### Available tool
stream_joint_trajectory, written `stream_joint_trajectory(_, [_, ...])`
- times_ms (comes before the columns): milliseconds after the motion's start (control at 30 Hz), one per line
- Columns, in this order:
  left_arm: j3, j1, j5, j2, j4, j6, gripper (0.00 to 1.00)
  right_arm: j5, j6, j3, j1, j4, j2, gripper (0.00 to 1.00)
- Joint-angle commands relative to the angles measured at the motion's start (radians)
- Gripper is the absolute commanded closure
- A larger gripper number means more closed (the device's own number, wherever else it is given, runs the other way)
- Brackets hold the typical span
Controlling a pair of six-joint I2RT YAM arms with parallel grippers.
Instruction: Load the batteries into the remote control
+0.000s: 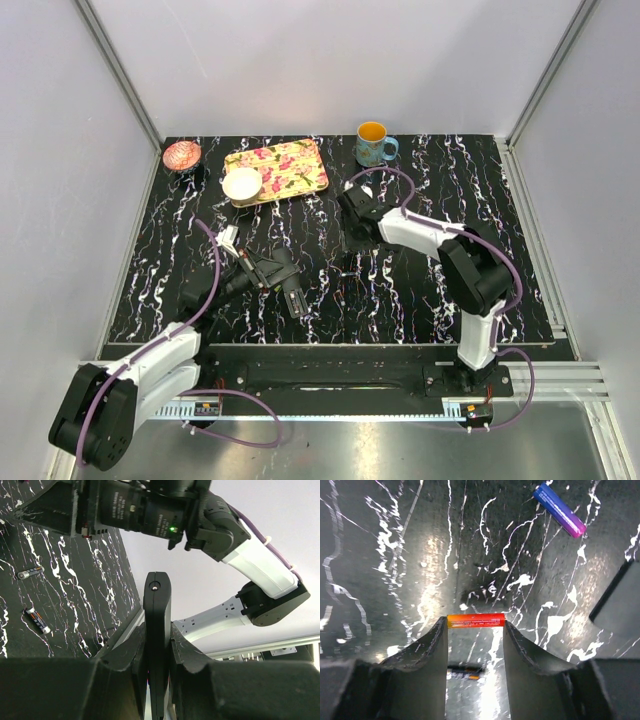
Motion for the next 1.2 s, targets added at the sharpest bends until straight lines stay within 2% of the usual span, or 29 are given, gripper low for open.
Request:
stream_joint_trajectory(0, [0.004,0.005,-0.010,-0.016,0.049,0.016,1.00,-0.012,0.282,0.027,-0.004,-0.034,-0.105,1.00])
stream_joint_trajectory(67, [0.004,0.006,-0.018,-0.024,0.049,0.011,1.00,0.026,0.431,0.050,-0.007,-0.075,-0.108,1.00])
stream_joint_trajectory(200, [-0.001,0.005,-0.043,-0.058,0.019,0.013,1.00,0.143,0.743,0.127,-0.025,-0.303,-0.060,1.00])
stream_joint_trajectory(267, [-0.010,0.005,-0.052,-0.067,0.014,0.010,1.00,0.152,0.828,0.142,-0.042,-0.374,-0.030,1.00])
stream_joint_trajectory(400, [-0.021,0.005,-0.059,-0.073,0.032,0.004,1.00,0.080,0.970,0.060,-0.108,-0.346,-0.033,1.00])
stream_joint_trajectory(567, [-0.025,0.005,-0.063,-0.078,0.033,0.002,1.00,0.077,1.002,0.047,-0.127,-0.332,0.002,1.00])
stream_joint_trajectory(833, [-0.028,0.005,-0.061,-0.084,0.019,0.007,1.00,0.031,0.967,0.060,-0.142,-0.339,0.077,0.99])
stream_joint_trajectory(967, [-0.028,0.003,-0.061,-0.085,0.013,0.008,1.00,0.003,0.942,0.057,-0.145,-0.338,0.100,0.78])
stream_joint_trajectory(1067, [-0.024,0.005,-0.056,-0.084,-0.001,0.014,1.00,-0.007,0.924,0.049,-0.145,-0.338,0.088,0.67])
stream_joint_trajectory(1167, [-0.019,0.005,-0.058,-0.084,-0.020,0.023,1.00,-0.017,0.907,0.046,-0.147,-0.338,0.074,0.61])
